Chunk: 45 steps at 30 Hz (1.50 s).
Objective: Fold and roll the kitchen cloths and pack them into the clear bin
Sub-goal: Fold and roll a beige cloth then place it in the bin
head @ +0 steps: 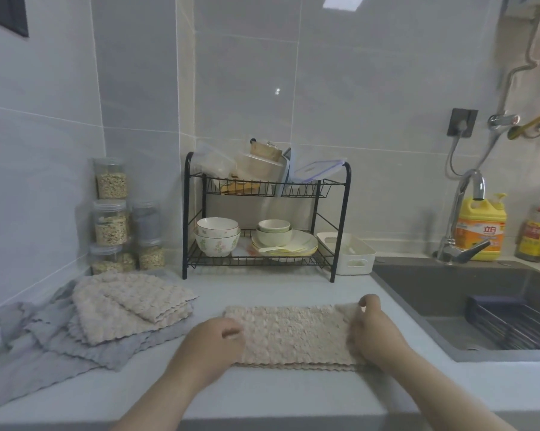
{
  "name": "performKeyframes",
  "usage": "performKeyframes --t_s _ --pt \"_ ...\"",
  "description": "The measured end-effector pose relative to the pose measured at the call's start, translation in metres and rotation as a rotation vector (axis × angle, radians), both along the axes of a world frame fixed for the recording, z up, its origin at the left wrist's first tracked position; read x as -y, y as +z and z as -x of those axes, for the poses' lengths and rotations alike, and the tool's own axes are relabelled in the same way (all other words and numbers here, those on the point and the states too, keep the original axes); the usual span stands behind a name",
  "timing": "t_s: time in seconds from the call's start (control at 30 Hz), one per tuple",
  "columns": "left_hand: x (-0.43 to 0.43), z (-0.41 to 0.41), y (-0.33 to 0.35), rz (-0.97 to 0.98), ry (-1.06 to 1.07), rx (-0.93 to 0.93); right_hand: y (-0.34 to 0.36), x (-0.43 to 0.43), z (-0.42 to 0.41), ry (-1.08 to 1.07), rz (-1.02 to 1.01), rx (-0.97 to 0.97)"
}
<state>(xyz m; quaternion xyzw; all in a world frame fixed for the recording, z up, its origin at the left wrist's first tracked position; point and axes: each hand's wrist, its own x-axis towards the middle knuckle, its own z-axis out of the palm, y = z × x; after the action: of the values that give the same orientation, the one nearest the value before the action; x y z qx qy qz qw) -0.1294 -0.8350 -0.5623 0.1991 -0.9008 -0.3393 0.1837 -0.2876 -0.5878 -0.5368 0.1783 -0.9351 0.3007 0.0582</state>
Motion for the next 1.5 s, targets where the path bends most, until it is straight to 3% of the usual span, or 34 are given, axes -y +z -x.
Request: performKeyframes --t_s 0.17,0.3,0.6,0.8,0.93,1.03,1.1,1.2,1.3,1.5 --pt "-0.004 0.006 -0.001 0.133 -0.148 0.111 0.033 -0.013 0.014 -0.028 0.056 0.193" --pt "-0.004 0.006 0.000 0.135 -0.124 0.111 0.062 0.003 0.008 0.010 0.147 0.128" --pt "-0.005 0.004 0.002 0.158 -0.127 0.130 0.072 0.099 -0.019 0.355 -0.181 -0.059" --pt "-0.008 0.004 0.007 0.160 -0.127 0.104 0.038 0.146 -0.025 0.483 -0.312 0.063" --pt "-0.010 0.002 0.011 0.146 -0.125 0.088 0.023 0.155 -0.030 0.497 -0.157 0.155" --pt "-0.006 0.002 0.008 0.163 -0.126 0.114 0.036 0.133 -0.039 0.561 0.196 0.331" --pt "-0.005 0.001 0.008 0.142 -0.121 0.113 0.041 0.107 -0.042 0.543 0.266 0.215" --pt "-0.008 0.001 0.009 0.149 -0.154 0.143 0.024 0.058 -0.042 0.487 0.078 0.002" --pt "-0.010 0.004 0.008 0.300 -0.215 0.107 -0.003 0.034 -0.045 0.500 -0.135 -0.075" --pt "-0.008 0.004 0.003 0.123 -0.176 0.030 -0.021 0.050 -0.051 0.337 -0.162 -0.179"
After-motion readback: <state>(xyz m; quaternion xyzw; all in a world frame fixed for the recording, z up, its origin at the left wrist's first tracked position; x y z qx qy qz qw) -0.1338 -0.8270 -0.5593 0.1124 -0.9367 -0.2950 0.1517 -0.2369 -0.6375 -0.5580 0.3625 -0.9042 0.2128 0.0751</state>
